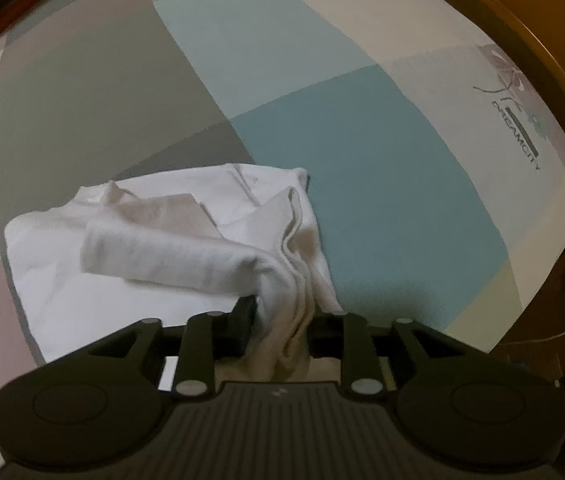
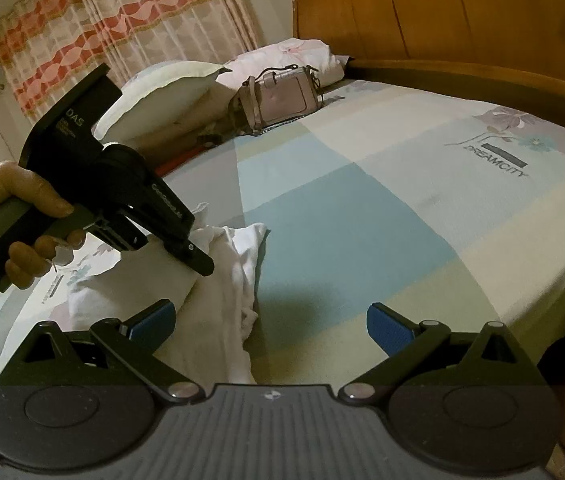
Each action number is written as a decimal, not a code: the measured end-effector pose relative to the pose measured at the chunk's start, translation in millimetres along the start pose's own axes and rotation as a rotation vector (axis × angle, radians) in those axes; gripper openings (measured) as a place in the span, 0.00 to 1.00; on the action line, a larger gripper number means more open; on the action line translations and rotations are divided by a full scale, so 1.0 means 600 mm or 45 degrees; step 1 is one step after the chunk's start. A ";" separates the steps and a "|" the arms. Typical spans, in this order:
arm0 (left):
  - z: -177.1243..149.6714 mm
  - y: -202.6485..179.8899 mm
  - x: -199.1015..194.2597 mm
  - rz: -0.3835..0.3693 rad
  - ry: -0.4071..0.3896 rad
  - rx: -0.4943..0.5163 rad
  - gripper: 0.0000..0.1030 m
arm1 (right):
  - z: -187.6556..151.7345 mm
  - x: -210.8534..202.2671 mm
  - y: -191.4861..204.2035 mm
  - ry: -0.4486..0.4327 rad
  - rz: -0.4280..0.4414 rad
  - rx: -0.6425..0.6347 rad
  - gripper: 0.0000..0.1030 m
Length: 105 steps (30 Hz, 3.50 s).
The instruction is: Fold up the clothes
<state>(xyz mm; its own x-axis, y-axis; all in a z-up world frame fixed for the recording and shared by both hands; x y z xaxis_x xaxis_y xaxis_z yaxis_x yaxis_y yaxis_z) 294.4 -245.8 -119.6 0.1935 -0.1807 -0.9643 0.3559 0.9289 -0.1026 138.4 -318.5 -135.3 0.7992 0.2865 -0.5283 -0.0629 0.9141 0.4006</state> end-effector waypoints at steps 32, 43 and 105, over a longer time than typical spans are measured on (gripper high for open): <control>-0.317 0.118 -0.180 0.040 -0.515 0.415 0.77 | -0.020 -0.033 0.098 0.090 0.193 -0.193 1.00; -0.335 0.061 -0.094 0.376 -0.797 0.548 0.77 | -0.009 -0.067 0.093 0.037 0.086 -0.177 1.00; -0.145 0.201 -0.029 -0.104 -0.785 0.557 0.60 | -0.051 0.123 0.136 0.299 -0.066 -0.600 0.23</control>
<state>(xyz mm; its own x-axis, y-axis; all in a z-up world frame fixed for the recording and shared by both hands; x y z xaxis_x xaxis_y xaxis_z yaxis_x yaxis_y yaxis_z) 254.5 -102.6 -136.3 0.5811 -0.5109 -0.6335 0.6963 0.7151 0.0620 173.9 -214.2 -164.3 0.6565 0.2450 -0.7135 -0.3322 0.9430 0.0182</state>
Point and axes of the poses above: each gripper's, at about its wrist camera, not at the fingertips, and x roughly the way its jaws point, y to its left, z to its top, the point moved 6 cm from there along x, roughly the way its jaws point, and after that the axes turned 1 degree about x, right-handed, at the moved point
